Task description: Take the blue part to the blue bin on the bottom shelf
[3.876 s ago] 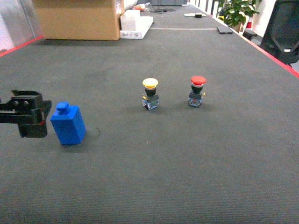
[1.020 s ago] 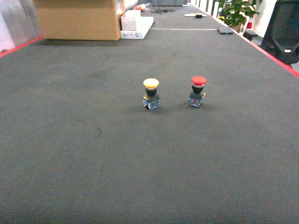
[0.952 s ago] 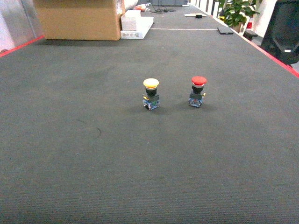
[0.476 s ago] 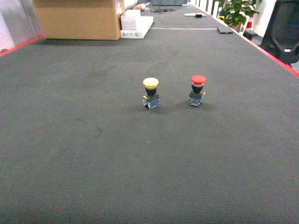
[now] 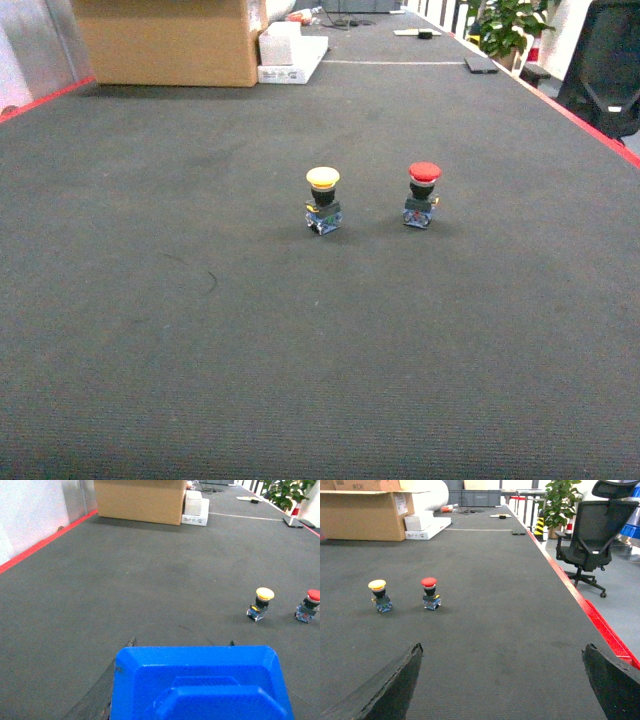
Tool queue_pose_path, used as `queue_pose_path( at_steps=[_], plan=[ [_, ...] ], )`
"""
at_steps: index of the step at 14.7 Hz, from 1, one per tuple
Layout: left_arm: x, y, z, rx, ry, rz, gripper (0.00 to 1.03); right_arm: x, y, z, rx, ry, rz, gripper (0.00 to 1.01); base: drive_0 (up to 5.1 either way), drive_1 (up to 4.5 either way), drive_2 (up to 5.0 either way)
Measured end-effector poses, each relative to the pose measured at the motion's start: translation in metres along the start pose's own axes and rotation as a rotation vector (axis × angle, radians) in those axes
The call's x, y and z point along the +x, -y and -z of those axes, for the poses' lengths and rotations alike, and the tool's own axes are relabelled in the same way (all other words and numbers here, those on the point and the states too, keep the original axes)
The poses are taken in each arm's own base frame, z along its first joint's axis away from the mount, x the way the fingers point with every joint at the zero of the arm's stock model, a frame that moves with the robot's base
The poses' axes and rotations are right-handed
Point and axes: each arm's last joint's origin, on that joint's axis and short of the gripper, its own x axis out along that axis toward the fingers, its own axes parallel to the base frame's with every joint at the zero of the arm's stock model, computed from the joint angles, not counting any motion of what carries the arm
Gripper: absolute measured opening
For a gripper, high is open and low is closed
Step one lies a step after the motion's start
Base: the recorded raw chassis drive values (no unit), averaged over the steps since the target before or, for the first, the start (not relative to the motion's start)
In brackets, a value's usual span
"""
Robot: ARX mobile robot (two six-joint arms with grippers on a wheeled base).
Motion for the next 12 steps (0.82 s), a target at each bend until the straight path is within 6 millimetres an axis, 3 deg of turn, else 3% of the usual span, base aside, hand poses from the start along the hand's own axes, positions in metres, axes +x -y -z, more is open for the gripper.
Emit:
queue_pose_path(
  at_steps=[12],
  plan=[
    [0.0, -0.0002, -0.0001, -0.001, 0.001, -0.002, 0.44, 0.0, 0.0, -0.0001, 0.0, 0.001, 0.0, 0.98, -1.4, -1.36, -1.4]
  ],
)
